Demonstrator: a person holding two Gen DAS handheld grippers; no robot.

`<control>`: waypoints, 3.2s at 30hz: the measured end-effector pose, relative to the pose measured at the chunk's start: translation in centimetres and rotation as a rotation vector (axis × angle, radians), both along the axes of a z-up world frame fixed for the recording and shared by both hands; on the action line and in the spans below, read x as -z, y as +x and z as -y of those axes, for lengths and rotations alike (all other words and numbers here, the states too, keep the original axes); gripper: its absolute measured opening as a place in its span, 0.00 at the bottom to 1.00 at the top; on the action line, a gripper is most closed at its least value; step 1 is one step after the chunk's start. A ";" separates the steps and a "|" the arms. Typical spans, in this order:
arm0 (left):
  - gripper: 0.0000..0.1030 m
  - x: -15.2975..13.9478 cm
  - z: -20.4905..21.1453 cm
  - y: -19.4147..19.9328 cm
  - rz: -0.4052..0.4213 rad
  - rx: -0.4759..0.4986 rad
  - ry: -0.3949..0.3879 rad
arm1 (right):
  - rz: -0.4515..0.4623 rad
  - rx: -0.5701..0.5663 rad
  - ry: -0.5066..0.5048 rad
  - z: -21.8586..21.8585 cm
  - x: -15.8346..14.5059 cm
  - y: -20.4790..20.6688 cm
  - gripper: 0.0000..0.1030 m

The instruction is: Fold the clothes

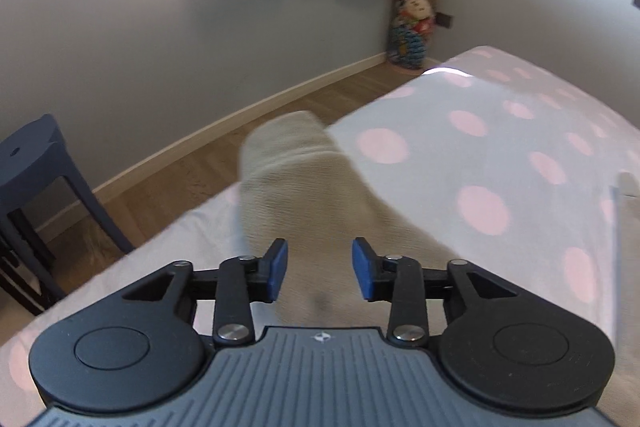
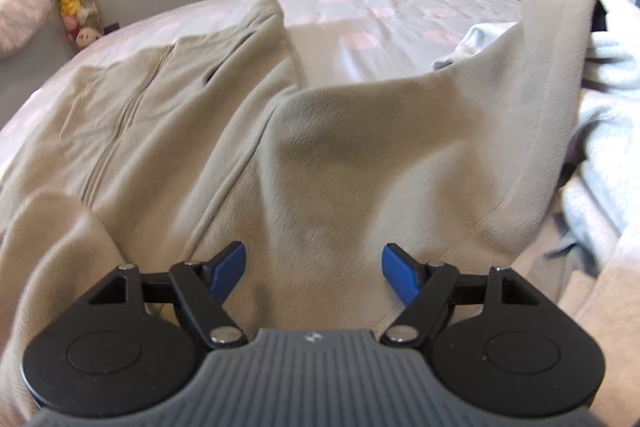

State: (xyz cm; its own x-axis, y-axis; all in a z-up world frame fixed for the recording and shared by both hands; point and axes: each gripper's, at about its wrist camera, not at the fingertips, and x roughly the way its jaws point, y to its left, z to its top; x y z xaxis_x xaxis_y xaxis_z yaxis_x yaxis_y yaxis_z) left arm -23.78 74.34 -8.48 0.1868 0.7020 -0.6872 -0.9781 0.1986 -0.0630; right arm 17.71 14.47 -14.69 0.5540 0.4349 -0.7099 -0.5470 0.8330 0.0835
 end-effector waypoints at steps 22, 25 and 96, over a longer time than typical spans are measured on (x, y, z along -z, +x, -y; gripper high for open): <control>0.49 1.4 17.3 13.3 -0.024 0.266 -0.062 | 0.039 0.502 0.016 9.3 -15.9 28.1 0.88; 0.49 3.0 18.5 13.8 -0.057 0.252 -0.049 | -0.024 0.529 0.035 8.5 -15.1 29.9 0.88; 0.48 -1.1 24.5 8.6 0.136 0.331 -0.164 | -0.074 -0.470 0.211 -20.1 -8.5 -20.4 0.17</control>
State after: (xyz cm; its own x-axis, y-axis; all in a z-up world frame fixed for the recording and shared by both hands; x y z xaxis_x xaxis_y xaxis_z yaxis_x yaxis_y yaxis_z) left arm -15.23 49.87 -7.40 0.4816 0.4713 -0.7389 -0.8435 0.4781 -0.2448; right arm -2.66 34.55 -6.15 0.2166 0.7627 -0.6094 -0.8441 0.4599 0.2756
